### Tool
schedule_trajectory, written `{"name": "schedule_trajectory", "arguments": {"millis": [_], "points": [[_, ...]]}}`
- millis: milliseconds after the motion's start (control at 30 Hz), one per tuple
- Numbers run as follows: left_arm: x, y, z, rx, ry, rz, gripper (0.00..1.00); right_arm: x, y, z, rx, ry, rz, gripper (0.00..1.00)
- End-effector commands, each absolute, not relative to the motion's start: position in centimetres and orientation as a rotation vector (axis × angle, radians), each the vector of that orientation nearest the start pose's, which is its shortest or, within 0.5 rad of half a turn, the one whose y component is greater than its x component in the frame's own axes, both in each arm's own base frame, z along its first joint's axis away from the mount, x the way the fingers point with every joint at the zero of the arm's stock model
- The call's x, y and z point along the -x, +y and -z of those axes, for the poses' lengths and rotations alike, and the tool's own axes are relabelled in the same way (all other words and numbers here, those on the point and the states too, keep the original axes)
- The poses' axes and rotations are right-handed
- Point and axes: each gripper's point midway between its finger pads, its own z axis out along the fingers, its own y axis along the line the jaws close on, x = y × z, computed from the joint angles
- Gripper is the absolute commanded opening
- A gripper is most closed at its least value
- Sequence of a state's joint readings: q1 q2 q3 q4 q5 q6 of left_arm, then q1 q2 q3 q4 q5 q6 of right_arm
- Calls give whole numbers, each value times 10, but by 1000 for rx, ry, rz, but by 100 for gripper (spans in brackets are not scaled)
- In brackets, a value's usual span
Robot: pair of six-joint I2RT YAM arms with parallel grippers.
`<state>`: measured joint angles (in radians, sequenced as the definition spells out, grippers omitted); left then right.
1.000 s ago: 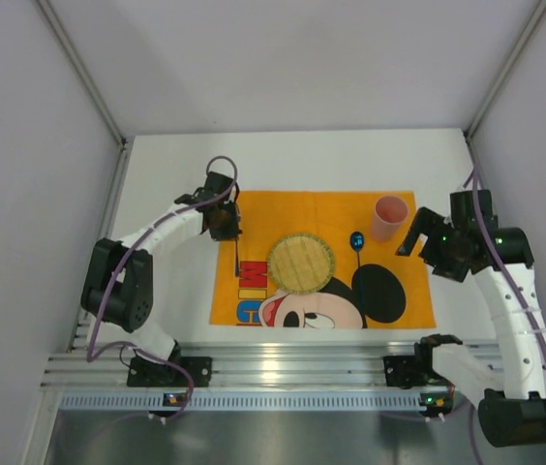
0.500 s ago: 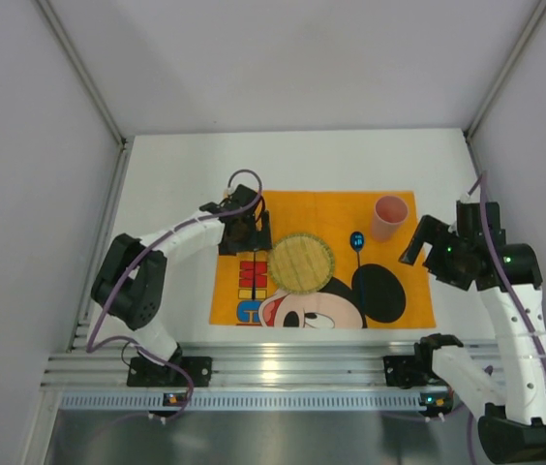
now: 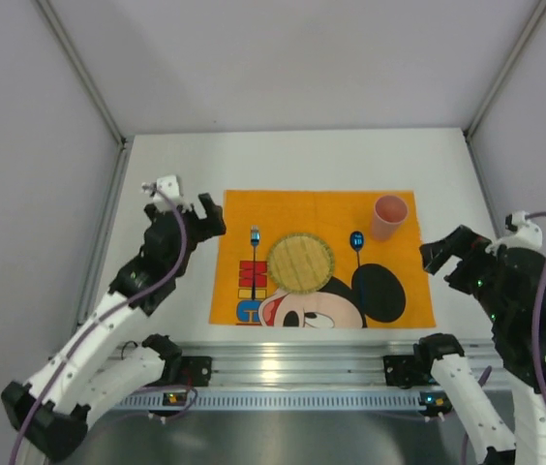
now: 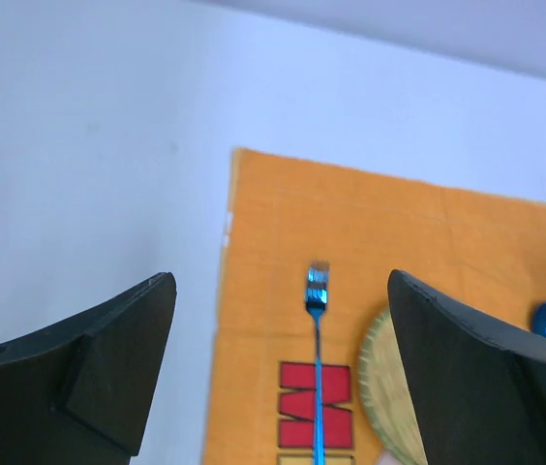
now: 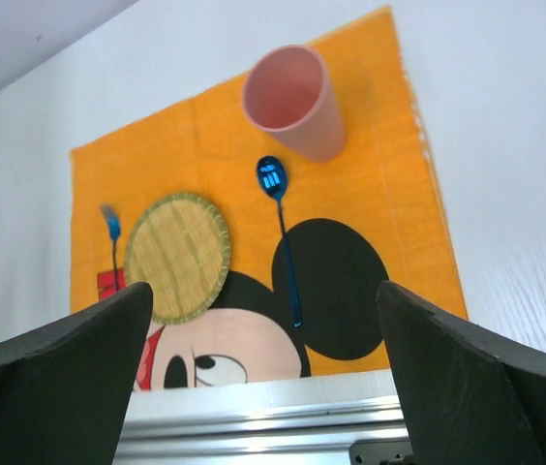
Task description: Set the dinner table for one person
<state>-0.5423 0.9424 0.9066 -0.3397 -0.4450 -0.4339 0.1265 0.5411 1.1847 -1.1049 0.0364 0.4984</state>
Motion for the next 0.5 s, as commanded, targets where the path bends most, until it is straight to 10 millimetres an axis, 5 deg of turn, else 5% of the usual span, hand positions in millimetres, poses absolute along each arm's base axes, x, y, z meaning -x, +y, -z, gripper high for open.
{"name": "schedule_trajectory", "arguments": {"millis": [0,67,100,267,467], "points": [[-297,-82,-228,138,1727,95,95,-155,-3,-249,-722,1971,-194,100],[-284,-63,-229,178,1660,62,93,-149,-4,-226,-703,2017,-160,100],[-278,-54,-209,164,1708,-3,94,-148,6,-232,-647,1993,-237,100],[-264,-18,-181,177,1748,-232,98,-143,20,-249,-527,1859,-372,100],[-271,-12,-170,128,1704,-268,98,-142,17,-262,-485,1841,-343,100]]}}
